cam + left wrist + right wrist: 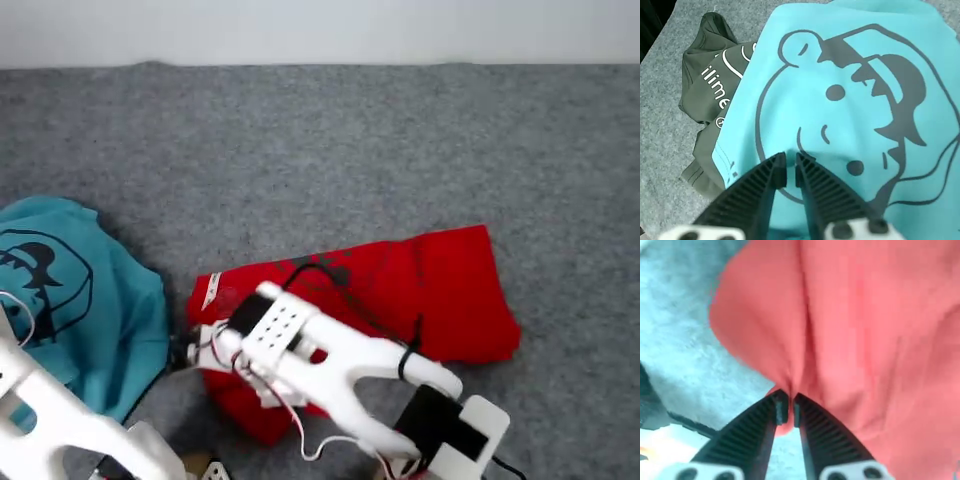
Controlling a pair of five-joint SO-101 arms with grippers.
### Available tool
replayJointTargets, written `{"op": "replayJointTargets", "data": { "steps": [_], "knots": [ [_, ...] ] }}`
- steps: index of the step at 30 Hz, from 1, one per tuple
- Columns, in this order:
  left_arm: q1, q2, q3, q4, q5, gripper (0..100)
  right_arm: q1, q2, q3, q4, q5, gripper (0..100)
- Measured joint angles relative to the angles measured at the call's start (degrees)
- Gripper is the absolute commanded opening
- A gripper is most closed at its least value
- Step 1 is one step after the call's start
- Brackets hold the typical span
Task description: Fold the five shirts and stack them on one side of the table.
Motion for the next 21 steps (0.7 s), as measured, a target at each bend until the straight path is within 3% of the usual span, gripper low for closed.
{"op": "replayJointTargets", "data": {
  "steps": [13,21],
  "knots": [
    [0.0,0.0,0.0,0.0,0.0,5,7.3,14.4,-21.3,3.7,1.3,1.8],
    [0.0,0.0,0.0,0.0,0.0,5,10.8,21.7,-30.9,3.9,-0.7,18.2]
  ]
}}
